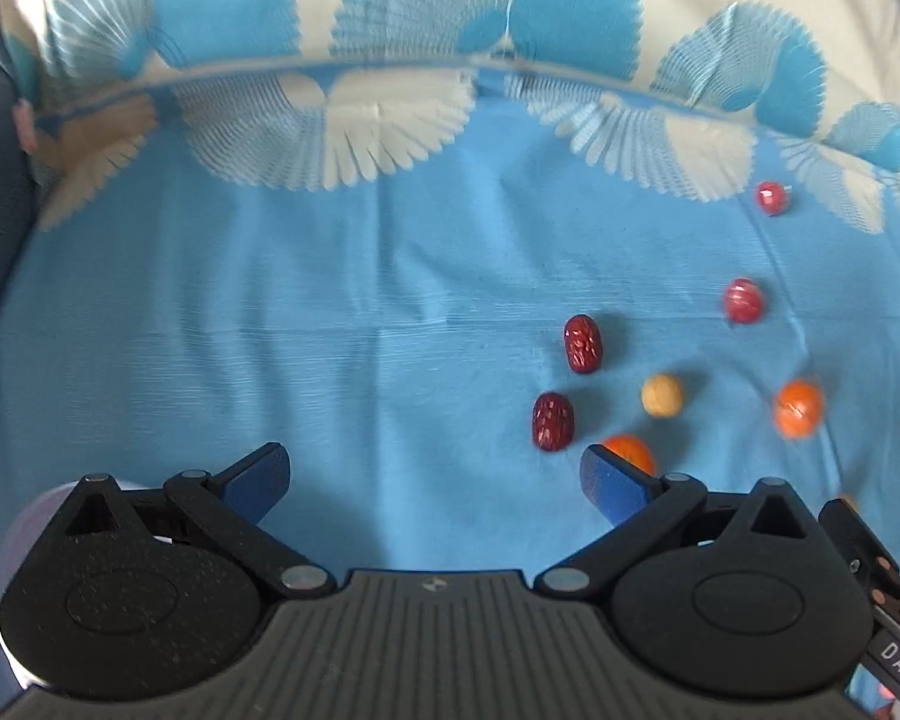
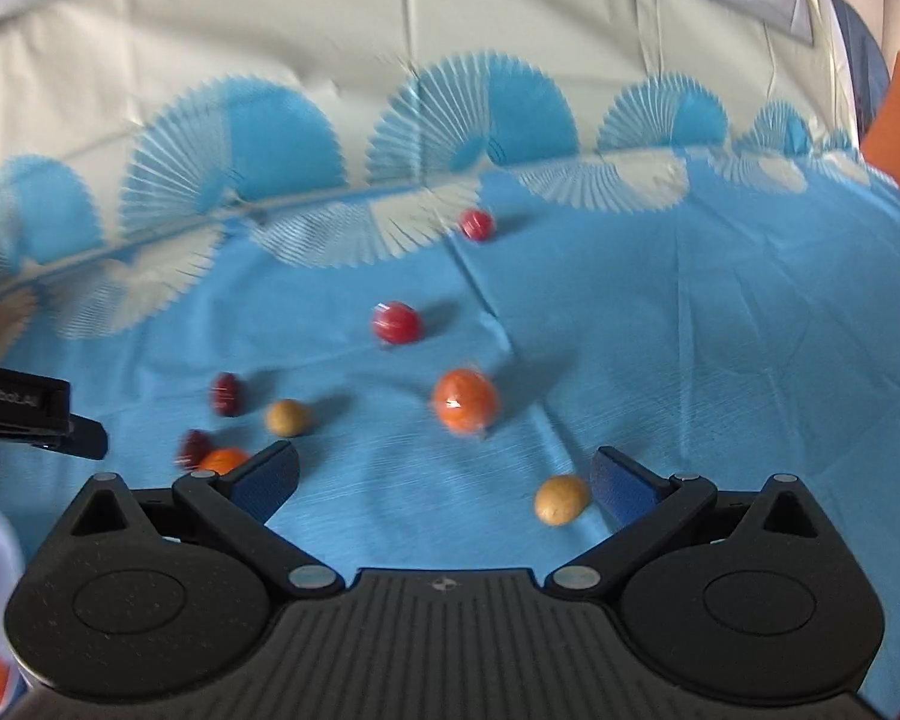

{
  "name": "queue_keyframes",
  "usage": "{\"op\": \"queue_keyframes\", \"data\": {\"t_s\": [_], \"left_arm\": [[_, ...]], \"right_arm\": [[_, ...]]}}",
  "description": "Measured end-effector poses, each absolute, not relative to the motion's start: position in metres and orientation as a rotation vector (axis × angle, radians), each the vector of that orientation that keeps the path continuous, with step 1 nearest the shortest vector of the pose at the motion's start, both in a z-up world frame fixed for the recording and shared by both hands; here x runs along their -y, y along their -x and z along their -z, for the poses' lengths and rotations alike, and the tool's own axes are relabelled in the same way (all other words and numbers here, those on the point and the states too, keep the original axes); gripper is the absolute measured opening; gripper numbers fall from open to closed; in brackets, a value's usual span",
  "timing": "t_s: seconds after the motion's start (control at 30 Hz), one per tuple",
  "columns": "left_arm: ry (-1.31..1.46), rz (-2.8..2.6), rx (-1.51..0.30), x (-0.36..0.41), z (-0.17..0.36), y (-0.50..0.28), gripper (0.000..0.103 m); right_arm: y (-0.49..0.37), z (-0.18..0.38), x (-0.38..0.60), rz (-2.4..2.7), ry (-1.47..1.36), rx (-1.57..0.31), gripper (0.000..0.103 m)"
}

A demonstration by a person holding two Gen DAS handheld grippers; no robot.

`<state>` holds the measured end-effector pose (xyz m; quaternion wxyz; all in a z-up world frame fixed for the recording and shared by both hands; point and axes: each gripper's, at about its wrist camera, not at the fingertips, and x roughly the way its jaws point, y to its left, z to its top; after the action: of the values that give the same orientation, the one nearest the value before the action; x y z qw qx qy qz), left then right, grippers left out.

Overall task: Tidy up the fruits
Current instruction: 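Grasp a red date with the left tool while the right tool grasps a wrapped orange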

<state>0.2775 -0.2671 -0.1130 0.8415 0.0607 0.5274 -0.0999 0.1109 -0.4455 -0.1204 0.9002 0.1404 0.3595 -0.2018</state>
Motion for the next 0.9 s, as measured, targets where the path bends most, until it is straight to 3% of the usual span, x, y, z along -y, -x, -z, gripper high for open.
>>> {"op": "queue_keyframes", "data": {"t_s": [0.4, 0.47, 0.5, 0.53, 0.57, 0.6, 0.67, 0.9], "left_arm": [[-0.091, 0.16, -1.265, 0.291, 0.175, -0.322, 0.102], [-0.097, 0.164, -1.235, 0.294, 0.171, -0.317, 0.088], [-0.11, 0.179, -1.218, 0.296, 0.167, -0.315, 0.081], [-0.119, 0.192, -1.202, 0.297, 0.162, -0.313, 0.062], [-0.118, 0.205, -1.2, 0.298, 0.159, -0.312, 0.04], [-0.108, 0.22, -1.207, 0.298, 0.157, -0.311, 0.028], [-0.079, 0.25, -1.223, 0.294, 0.154, -0.313, 0.023], [-0.017, 0.304, -1.122, 0.271, 0.112, -0.292, 0.023]], "right_arm": [[-0.182, 0.176, 0.484, 0.436, -0.311, -0.816, 0.102], [-0.189, 0.183, 0.486, 0.424, -0.31, -0.844, 0.1], [-0.192, 0.187, 0.486, 0.409, -0.309, -0.86, 0.093], [-0.193, 0.188, 0.484, 0.41, -0.294, -0.864, 0.09], [-0.192, 0.188, 0.482, 0.409, -0.265, -0.845, 0.074], [-0.192, 0.187, 0.48, 0.38, -0.251, -0.827, 0.053], [-0.19, 0.185, 0.479, 0.354, -0.243, -0.818, 0.039], [-0.169, 0.162, 0.473, 0.402, -0.233, -0.753, 0.038]]}}
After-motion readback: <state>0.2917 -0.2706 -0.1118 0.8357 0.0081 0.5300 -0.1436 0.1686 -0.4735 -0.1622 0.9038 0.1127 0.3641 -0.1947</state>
